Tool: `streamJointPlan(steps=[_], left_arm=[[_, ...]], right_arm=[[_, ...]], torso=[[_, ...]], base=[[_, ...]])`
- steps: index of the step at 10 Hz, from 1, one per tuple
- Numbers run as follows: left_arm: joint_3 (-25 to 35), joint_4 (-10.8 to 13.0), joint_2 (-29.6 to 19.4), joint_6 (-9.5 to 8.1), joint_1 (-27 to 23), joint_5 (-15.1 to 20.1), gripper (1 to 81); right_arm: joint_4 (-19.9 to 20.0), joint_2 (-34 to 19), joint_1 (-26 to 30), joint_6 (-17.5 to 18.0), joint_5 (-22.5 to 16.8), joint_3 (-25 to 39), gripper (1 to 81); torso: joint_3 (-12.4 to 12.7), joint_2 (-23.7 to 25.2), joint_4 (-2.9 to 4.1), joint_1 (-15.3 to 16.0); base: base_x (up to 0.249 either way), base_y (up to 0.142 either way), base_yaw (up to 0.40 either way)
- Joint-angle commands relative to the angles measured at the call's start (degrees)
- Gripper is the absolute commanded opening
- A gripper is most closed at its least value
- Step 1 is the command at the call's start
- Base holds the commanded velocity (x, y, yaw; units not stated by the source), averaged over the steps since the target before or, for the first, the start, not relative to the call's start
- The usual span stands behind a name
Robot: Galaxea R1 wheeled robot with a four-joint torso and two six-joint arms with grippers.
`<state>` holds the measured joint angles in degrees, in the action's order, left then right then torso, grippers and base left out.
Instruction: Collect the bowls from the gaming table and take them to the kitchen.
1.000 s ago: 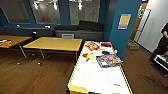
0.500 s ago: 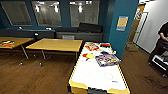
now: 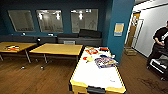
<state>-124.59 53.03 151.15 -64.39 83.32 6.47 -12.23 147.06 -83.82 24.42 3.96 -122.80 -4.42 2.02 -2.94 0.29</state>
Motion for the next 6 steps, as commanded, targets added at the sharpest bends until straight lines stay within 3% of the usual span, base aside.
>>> streamJointPlan(steps=[1, 6], left_arm=[[0.2, 0.6, -1.3, 0.32, -2.9, 2.2, 1.0], [-0.6, 0.6, -0.8, 0.32, -2.9, 2.2, 1.0]], right_arm=[[-0.8, -1.4, 3.1, -0.2, -2.3, 0.2, 1.0], [-1.3, -0.2, 3.1, -0.2, -2.4, -0.9, 1.0]], torso=[[0.0, 0.0, 0.0, 0.0], [0.0, 0.0, 0.0, 0.0]], base=[[-0.156, 0.0, 0.0], [-0.155, 0.0, 0.0]])
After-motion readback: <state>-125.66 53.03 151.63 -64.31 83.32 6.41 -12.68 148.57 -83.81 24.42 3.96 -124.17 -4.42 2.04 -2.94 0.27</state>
